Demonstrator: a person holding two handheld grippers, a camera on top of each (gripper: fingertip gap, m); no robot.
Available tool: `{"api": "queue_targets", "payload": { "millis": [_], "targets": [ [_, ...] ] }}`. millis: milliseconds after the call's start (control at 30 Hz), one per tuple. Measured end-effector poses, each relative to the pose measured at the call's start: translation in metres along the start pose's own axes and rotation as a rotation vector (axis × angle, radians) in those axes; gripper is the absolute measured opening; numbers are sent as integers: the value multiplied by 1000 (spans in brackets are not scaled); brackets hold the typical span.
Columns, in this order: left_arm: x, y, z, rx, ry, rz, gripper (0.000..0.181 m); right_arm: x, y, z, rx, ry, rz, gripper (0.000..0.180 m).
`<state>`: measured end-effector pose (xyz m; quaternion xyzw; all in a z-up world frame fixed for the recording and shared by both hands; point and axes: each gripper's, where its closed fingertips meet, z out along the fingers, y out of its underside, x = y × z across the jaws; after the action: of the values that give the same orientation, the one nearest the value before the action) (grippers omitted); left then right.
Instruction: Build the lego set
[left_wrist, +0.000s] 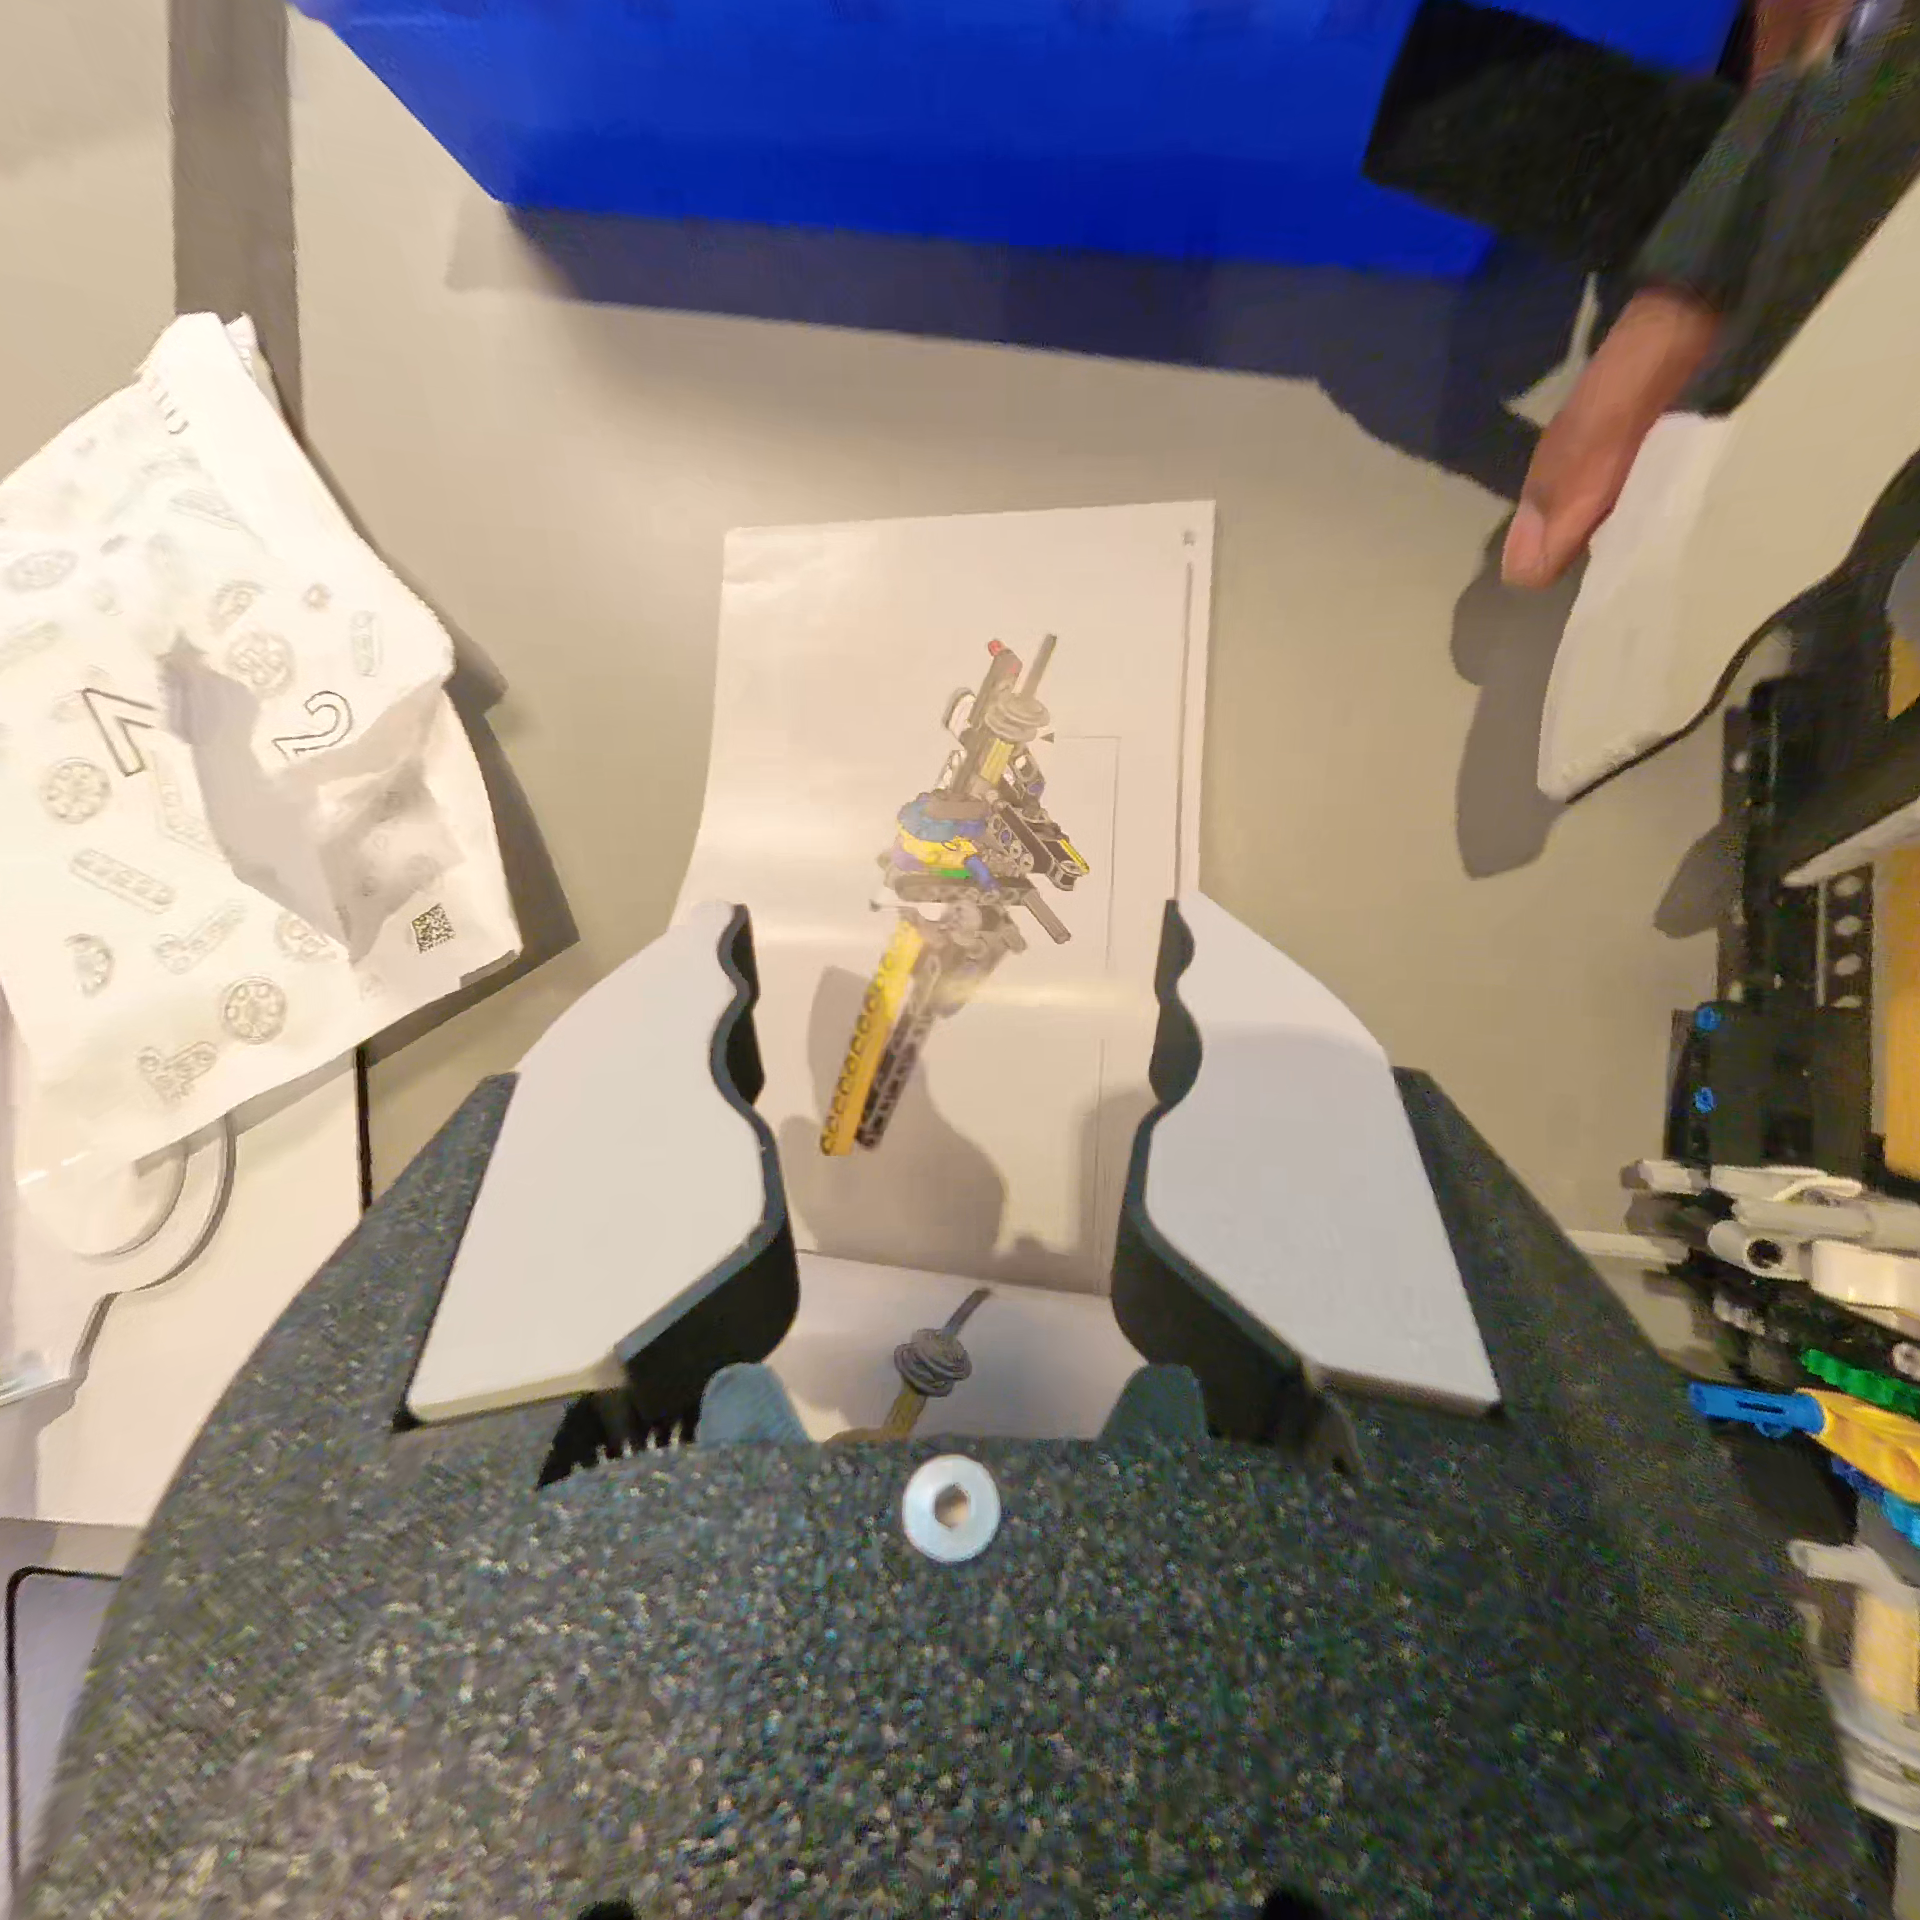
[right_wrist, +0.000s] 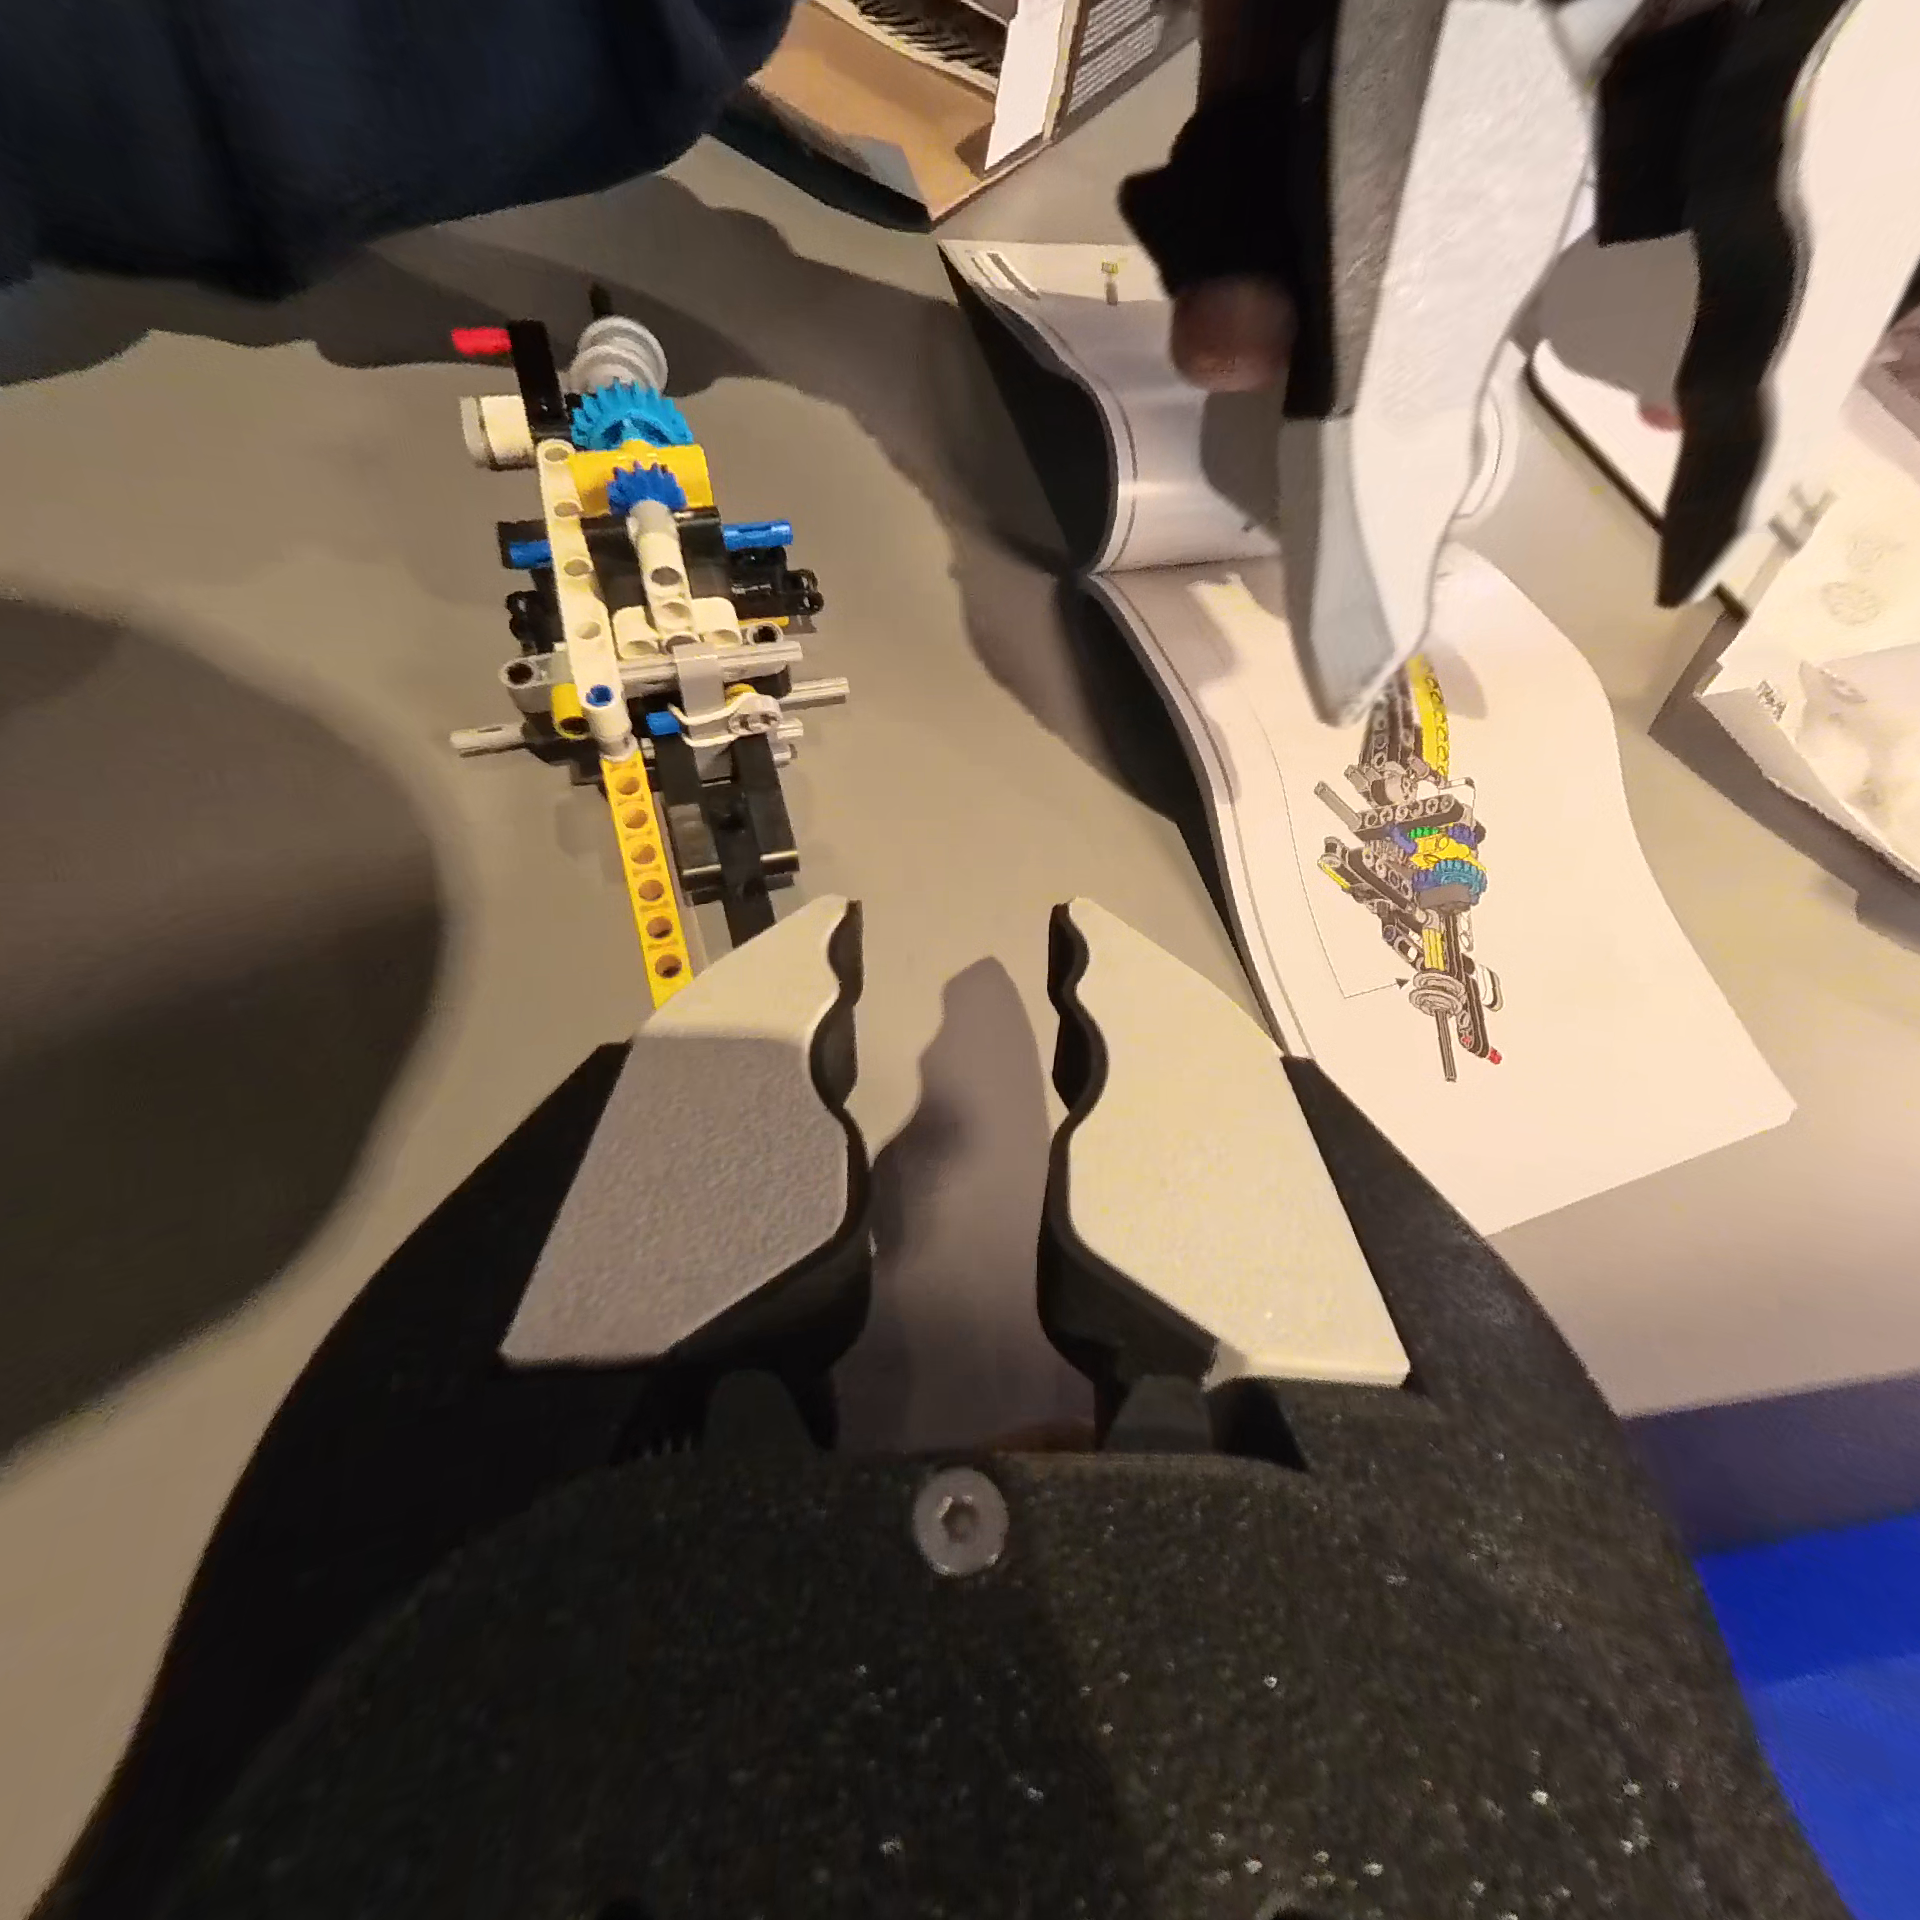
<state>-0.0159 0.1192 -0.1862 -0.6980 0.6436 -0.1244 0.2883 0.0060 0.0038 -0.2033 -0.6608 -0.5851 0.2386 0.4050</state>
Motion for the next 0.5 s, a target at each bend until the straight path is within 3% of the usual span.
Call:
{"api": "queue_targets", "payload": {
  "millis": [233,500],
  "targets": [
    [24,7,7,-78,-29,164,78,1,6,3,-1,3,16,33],
    [21,14,14,-121,-47,165,78,1,7,5,1,0,24,33]
  ]
}}
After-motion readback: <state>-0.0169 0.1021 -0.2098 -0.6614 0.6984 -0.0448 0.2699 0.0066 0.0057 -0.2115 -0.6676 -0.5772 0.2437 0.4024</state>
